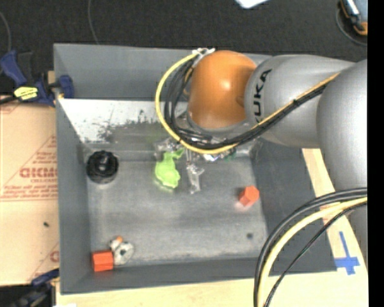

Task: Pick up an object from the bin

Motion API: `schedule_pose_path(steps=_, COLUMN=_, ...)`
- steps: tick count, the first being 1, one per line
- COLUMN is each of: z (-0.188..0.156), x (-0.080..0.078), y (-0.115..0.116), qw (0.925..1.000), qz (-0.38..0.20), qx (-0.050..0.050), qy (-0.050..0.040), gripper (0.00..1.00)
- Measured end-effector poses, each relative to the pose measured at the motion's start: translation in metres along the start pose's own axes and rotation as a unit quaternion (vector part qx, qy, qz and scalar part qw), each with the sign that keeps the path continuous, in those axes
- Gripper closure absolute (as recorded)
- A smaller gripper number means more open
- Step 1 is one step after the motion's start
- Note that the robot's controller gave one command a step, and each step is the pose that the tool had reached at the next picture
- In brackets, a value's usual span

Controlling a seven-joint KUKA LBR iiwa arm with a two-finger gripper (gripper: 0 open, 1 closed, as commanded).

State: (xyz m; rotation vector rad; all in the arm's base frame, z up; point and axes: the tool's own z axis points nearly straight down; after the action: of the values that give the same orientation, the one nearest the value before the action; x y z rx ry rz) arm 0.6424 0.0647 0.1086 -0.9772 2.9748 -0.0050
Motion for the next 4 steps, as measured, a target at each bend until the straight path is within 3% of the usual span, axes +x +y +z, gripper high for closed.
schedule_pose_path(steps=1, z=0.031, x=-0.002, y=-0.004, qw=0.9950, qz=0.100, qx=-0.002, qy=0.0001, gripper=0.00)
schedule_pose_path(steps=2, z=0.036, x=-0.007, y=-0.012, qw=0.9987, qz=-0.050, qx=0.002, qy=-0.0041, gripper=1.00)
schedule_pose_path(steps=3, z=0.036, x=-0.007, y=-0.012, qw=0.9988, qz=-0.049, qx=0.002, qy=-0.0041, gripper=1.00)
schedule_pose_path(steps=4, z=0.000, x=-0.009, y=-0.014, qw=0.9989, qz=-0.047, qx=0.004, qy=-0.0086, gripper=1.00)
